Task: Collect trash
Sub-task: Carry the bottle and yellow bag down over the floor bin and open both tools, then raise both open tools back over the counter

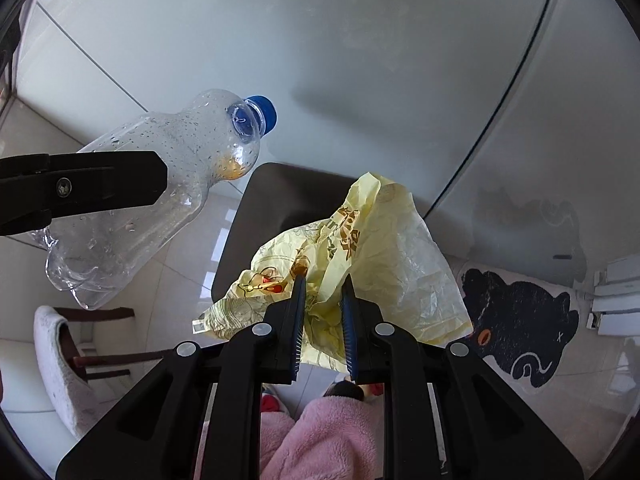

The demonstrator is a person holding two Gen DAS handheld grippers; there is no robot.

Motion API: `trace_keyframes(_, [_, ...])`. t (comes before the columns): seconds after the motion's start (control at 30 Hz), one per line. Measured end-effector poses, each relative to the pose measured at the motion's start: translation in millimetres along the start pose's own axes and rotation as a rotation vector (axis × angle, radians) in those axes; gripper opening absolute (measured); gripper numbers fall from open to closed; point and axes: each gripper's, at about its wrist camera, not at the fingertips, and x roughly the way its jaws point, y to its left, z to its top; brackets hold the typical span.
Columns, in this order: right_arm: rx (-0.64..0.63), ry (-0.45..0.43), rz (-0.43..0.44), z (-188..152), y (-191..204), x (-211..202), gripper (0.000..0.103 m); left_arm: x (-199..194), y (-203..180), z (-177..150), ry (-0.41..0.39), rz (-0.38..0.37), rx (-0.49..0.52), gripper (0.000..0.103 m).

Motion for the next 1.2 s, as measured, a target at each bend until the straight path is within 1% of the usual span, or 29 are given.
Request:
trace_keyframes(0.2, [-0.02,0.031,0.005,5.3,-1.6,16.3,0.024,9.5,5.8,3.7,0.01,-0.016,-0.036,0.059])
trace_keyframes(0.27, [-0.026,0.032,0.01,6.2,0.8,16.5,0.035,7.8,4.0,0.3,0.015,-0.028,-0.041,0.061])
trace_keyframes(0.33, [-0.04,0.022,0.015,6.3,6.6,11.9,0.056,3.6,-0.7,4.6,0.01,-0.031,-0.039,0.064])
trace_keyframes(0.37, [-0.047,0.02,0.015,6.5,8.2,10.1,0.06,1.5,-1.7,5.8,0.006,-0.032,-0.038,0.069])
trace_keyframes(0.5, [-0.061,0.022,-0.008,8.9,12.9,4.0,0.078,-10.1,-3.6,16.7,-0.006,-0.029,-0.034,0.078])
trace_keyframes(0.6, [-0.049,0.02,-0.013,6.0,5.5,-7.3,0.081,-26.6,-6.4,20.3,-0.017,-0.029,-0.034,0.08])
trace_keyframes(0.67, [-0.042,0.014,-0.018,6.0,4.1,-20.2,0.081,-39.8,-1.5,21.6,-0.03,-0.03,-0.034,0.082])
trace_keyframes(0.8, [-0.029,-0.02,-0.028,7.4,11.2,-63.4,0.081,-83.4,-0.5,21.8,-0.075,-0.036,-0.031,0.086])
trace_keyframes(0.9, [-0.008,-0.073,-0.029,11.2,14.6,-105.6,0.082,-123.3,-0.5,21.7,-0.112,-0.036,-0.032,0.088])
trace_keyframes(0.97, [0.008,-0.127,-0.027,15.6,20.1,-140.1,0.083,-150.5,-2.1,21.2,-0.14,-0.039,-0.031,0.089])
trace_keyframes(1.1, [0.019,-0.249,-0.034,26.3,28.2,-209.7,0.09,-209.8,-8.6,21.0,-0.213,-0.036,-0.015,0.093])
trace_keyframes(1.2, [0.023,-0.333,-0.041,38.9,29.3,-256.7,0.091,-246.6,-13.2,26.0,-0.261,-0.027,0.012,0.093])
